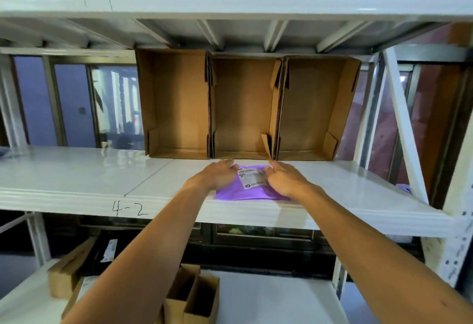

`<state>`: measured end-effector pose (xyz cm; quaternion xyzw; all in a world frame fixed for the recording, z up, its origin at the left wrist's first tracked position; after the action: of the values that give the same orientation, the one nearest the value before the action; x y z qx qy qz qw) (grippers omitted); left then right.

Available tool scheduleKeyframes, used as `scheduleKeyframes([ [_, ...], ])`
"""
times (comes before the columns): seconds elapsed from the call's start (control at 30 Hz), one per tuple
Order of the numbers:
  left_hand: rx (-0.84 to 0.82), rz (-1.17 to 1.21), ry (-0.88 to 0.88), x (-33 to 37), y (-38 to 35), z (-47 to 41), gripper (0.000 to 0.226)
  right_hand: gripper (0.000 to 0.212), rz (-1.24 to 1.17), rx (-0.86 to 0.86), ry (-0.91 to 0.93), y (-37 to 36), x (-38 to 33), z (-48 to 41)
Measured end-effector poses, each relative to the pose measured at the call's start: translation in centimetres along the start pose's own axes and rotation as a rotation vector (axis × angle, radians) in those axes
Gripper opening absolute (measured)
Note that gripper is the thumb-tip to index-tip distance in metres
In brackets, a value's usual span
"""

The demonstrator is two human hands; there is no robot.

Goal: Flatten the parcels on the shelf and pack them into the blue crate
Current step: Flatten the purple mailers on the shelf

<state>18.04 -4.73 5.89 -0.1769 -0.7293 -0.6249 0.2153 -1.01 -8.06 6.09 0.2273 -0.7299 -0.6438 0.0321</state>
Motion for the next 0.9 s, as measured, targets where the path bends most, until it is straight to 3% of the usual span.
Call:
scheduleKeyframes([
  [0.17, 0.013, 0.072, -0.066, 2.6, -1.9, -2.6, 0.049, 0.046, -0.108, -0.004, 0.107, -0.9, -3.2, -3.1],
  [0.27, -0.079, -0.014, -0.030, 1.6, -4.1, -4.1, 0.046, 0.047, -0.033, -0.147, 0.131, -2.4, -3.9, -3.5],
  [0.47, -0.095, -0.141, -0.024, 0.2, -4.7, -6.0, 0.053, 0.050, 0.127, -0.130, 0.138, -3.7, -3.4, -5.4],
  [0.57, -0.048, -0.162, 0.011, -0.9, -4.1, -6.1, 0.052, 0.047, 0.116, -0.142, 0.097, -3.6, -2.4, -5.2],
  [0.7, 0.041, -0.192, 0.155, -3.0, -3.8, -5.5, 0.069, 0.056, 0.005, -0.172, -0.027, -3.5, -0.2, -4.7],
  [0.8, 0.183, -0.141, 0.250, -2.9, -3.1, -4.3, 0.073, 0.066, -0.060, -0.095, -0.133, -3.4, 0.1, -3.9],
  [0.9, 0.170, -0.080, 0.223, -2.6, -2.6, -3.5, 0.068, 0.068, -0.059, -0.041, -0.175, -3.3, 0.0, -2.4],
])
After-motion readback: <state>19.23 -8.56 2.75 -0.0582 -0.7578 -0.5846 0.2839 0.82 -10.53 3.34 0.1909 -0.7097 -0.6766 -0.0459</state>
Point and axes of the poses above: each hand's wrist, its own z-axis away from the middle knuckle, its own y-axis out of the back of the hand, x = y × z, the point moved 4 cm from there along -z, towards the middle knuckle, and after that the axes turned 8 degrees about z, right-handed, at the moved point
